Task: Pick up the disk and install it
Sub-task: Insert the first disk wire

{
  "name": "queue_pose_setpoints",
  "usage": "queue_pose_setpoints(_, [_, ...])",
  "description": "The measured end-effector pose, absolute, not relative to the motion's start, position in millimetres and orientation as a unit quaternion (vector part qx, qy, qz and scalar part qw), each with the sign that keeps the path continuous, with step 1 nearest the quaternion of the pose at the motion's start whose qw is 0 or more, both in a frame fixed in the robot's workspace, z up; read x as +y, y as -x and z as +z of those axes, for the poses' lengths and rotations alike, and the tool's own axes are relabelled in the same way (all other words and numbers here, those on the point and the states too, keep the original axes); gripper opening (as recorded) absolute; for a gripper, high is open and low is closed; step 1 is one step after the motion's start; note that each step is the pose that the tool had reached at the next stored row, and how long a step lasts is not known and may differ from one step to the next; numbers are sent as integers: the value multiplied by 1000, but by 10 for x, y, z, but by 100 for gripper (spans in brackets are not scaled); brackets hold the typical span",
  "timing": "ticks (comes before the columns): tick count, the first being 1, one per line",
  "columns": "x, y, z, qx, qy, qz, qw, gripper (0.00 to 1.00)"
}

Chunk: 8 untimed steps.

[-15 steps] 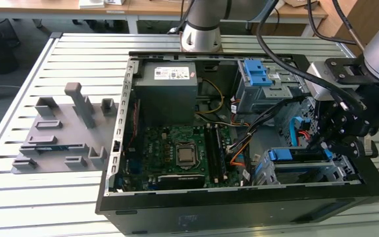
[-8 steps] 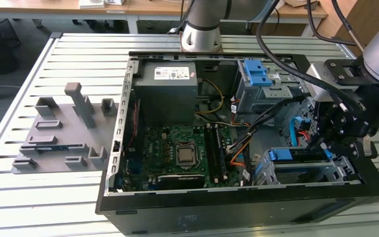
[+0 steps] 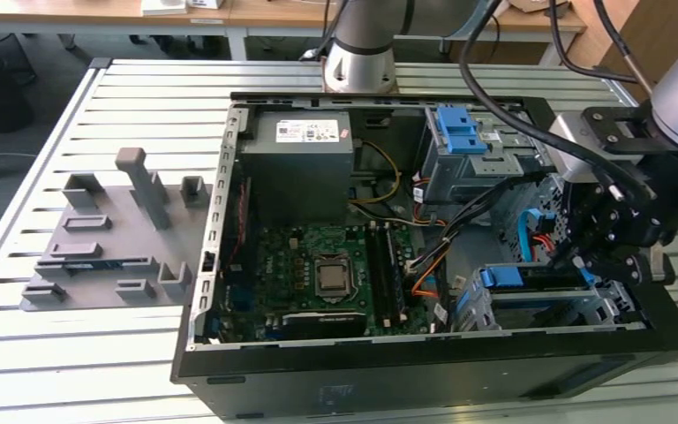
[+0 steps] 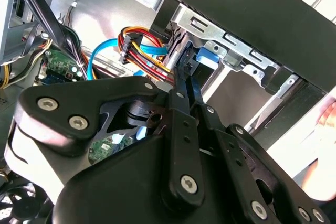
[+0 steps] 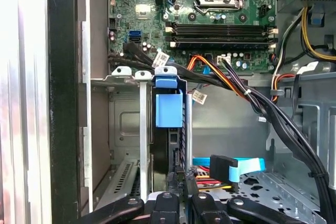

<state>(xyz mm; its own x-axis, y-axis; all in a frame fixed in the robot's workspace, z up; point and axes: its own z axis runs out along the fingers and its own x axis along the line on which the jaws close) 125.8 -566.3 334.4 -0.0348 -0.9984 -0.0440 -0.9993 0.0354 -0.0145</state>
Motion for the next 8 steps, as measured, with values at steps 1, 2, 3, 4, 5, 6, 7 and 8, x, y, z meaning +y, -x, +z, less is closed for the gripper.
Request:
queue_pose_setpoints(1, [-5663,-1262,3344,719,694,10,20,16])
queue_pose_setpoints(2, [-5664,-1266,3344,719,694,11,20,16])
queue_pose_setpoints(3, [-5665,-1271,3344,719,694,11,20,16])
queue_pose_setpoints(4, [-5665,-1277,3344,719,694,12,19,16])
queue_pose_setpoints(5, [-5665,-1282,3344,719,694,12,19,16])
queue_pose_setpoints(6, [-5665,-1287,3344,719,694,12,19,16])
queue_pose_setpoints(7, [-5666,-1289,3344,719,694,12,19,16])
queue_pose_setpoints(8, [-5667,-1289,3344,719,694,12,19,16])
